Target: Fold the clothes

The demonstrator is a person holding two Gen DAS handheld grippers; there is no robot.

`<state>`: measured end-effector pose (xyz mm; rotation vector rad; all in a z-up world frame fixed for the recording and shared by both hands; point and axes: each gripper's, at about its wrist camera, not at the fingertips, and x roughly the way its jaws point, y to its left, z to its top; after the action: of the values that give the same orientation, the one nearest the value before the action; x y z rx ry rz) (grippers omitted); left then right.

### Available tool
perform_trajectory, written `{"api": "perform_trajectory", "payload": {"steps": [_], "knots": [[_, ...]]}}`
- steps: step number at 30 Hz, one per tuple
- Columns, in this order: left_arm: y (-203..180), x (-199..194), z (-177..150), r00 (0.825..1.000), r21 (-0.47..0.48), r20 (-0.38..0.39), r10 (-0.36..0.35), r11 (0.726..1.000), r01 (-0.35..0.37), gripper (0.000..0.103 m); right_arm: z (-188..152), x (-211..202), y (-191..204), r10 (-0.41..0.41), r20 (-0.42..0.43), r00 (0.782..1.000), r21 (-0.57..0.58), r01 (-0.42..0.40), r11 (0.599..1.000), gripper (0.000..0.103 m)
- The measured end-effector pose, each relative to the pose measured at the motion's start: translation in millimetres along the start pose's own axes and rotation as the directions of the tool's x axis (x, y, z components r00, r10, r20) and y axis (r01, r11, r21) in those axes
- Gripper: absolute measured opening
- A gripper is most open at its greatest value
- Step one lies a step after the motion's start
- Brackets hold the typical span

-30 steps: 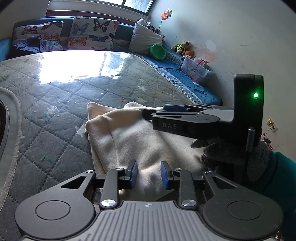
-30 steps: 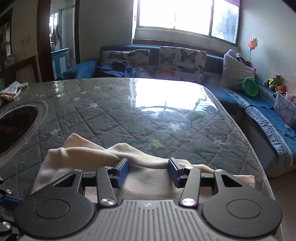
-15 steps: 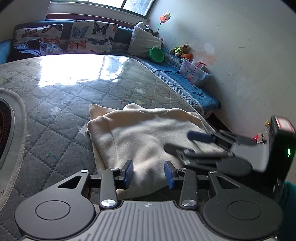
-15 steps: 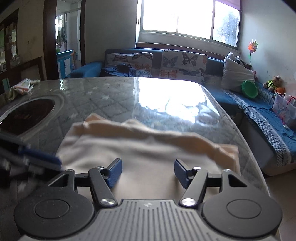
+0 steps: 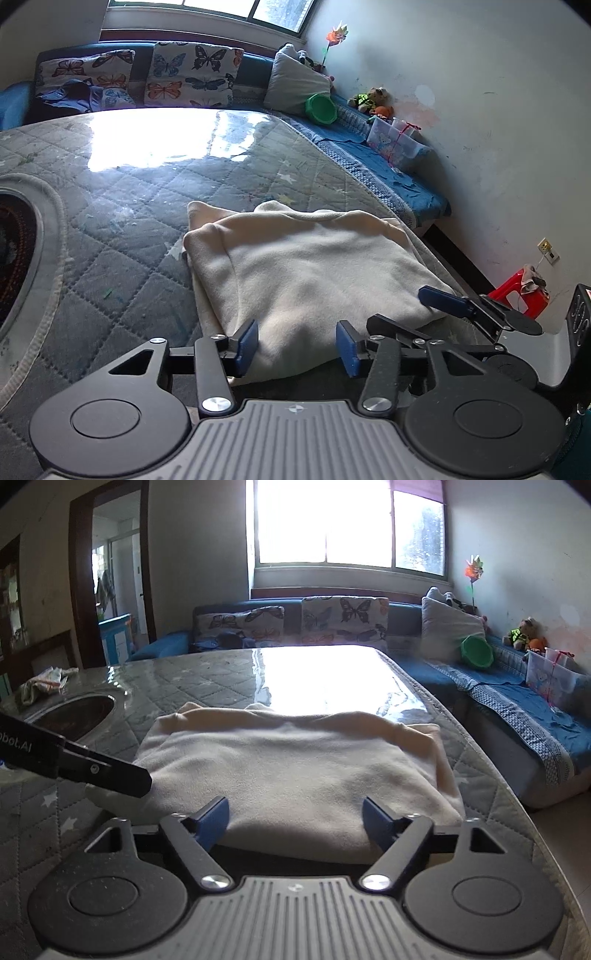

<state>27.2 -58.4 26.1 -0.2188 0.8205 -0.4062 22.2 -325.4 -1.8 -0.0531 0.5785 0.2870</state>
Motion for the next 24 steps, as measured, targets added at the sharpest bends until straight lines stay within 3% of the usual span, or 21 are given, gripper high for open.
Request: {"api": "perform_trajectory", "payload": {"steps": [3, 5, 7, 19, 24], "knots": [[0.1, -3.5, -3.6, 1.0, 0.003, -0.001, 0.014, 1.0, -0.014, 0.055, -2.1, -3.5, 4.8, -0.026, 0.006, 1.0, 0.002, 0.026, 1.0, 0.097], [-0.6, -5.9, -6.5, 1.0, 0.007, -0.002, 0.023, 1.0, -0.023, 0.057, -3.5, -5.9, 5.9, -0.04, 0.012, 0.999, 0.007, 0.04, 0.999, 0.099], [-2.5, -8.5, -9.5, 0.999, 0.018, -0.002, 0.039, 0.999, -0.039, 0.067, -5.1, -9.7, 6.3, -0.052, 0.022, 0.998, 0.018, 0.051, 0.999, 0.103], [-4.8, -19.5, -32.5, 0.995, 0.048, -0.022, 0.101, 0.994, -0.099, 0.085, -15.5, -18.4, 11.9, -0.094, -0.018, 0.995, 0.083, 0.095, 0.992, 0.103], [-6.2, -24.7, -38.5, 0.993, 0.066, -0.017, 0.121, 0.991, -0.12, 0.087, -19.5, -21.3, 12.0, -0.112, -0.033, 0.993, 0.112, 0.115, 0.987, 0.103]]}}
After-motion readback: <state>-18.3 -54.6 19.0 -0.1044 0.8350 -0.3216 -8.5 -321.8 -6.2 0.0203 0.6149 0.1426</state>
